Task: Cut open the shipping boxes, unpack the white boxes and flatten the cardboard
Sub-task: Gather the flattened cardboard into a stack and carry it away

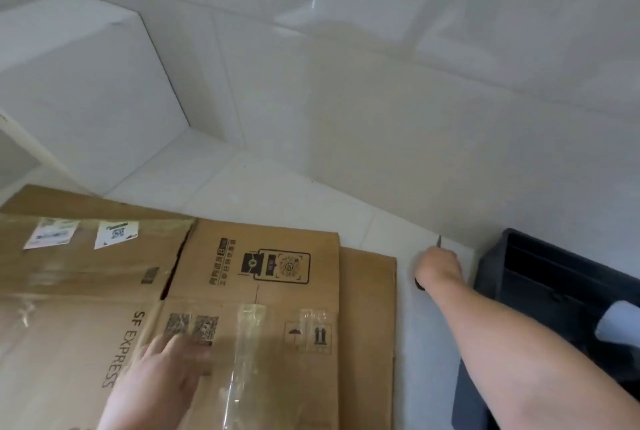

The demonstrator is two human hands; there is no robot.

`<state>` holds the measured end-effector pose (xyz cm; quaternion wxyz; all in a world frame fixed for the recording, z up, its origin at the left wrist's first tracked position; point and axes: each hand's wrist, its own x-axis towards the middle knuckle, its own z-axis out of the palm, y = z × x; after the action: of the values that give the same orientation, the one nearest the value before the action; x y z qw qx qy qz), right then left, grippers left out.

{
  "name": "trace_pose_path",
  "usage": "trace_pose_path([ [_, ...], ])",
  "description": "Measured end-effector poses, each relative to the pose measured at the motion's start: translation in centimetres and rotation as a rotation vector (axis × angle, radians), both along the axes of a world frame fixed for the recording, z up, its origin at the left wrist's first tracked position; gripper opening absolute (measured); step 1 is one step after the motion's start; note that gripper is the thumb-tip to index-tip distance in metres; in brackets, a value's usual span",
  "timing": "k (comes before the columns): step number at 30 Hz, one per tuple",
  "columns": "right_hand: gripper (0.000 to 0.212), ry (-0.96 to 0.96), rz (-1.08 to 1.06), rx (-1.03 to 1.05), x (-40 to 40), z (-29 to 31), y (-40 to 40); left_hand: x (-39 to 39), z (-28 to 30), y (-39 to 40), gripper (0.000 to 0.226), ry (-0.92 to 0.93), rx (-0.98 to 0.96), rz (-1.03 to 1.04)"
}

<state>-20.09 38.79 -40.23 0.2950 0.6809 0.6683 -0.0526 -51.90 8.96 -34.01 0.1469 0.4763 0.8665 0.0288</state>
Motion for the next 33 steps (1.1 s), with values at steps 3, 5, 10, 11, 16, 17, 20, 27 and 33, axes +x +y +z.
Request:
trace_pose_path([
  [3, 0.041, 0.041, -0.02, -0.037, -0.4, -0.1, 0.4, 2.3, 0.9, 5.4, 0.04, 0.041, 0.028, -0.095],
  [5, 0.049, 0.102, -0.081, -0.057, -0.6, -0.5, 0.4, 4.0, 1.2, 9.1, 0.041, 0.008, 0.091, -0.125],
  [10, 0.058, 0.212, -0.116, 0.031, -0.2, 0.9, 0.2, 6.0, 0.7, 12.4, 0.04, -0.016, 0.157, -0.211],
  [11, 0.052, 0.277, -0.094, 0.049, -0.3, 0.9, 0.2, 6.1, 0.6, 12.3, 0.041, -0.023, 0.15, -0.218],
  [16, 0.067, 0.575, 0.117, 0.002, -4.3, 0.6, -1.7, 5.0, 0.8, 10.2, 0.04, -0.097, 0.115, -0.095],
  [17, 0.076, 0.619, 0.168, -0.053, -5.9, 0.6, -2.3, 4.5, 0.7, 9.2, 0.039, -0.108, 0.097, -0.058],
  [20, 0.094, 0.671, 0.292, -0.163, -11.5, 1.1, -3.1, 1.9, 0.6, 5.3, 0.044, -0.105, -0.004, 0.06],
  [27, 0.121, 0.605, 0.458, -0.317, -22.1, 2.1, -1.9, -2.8, -1.2, -4.9, 0.076, -0.046, -0.252, 0.455],
  [33, 0.131, 0.487, 0.421, -0.289, -25.4, 2.5, -2.4, -6.0, -2.4, -12.8, 0.13, -0.345, -0.19, 1.229],
])
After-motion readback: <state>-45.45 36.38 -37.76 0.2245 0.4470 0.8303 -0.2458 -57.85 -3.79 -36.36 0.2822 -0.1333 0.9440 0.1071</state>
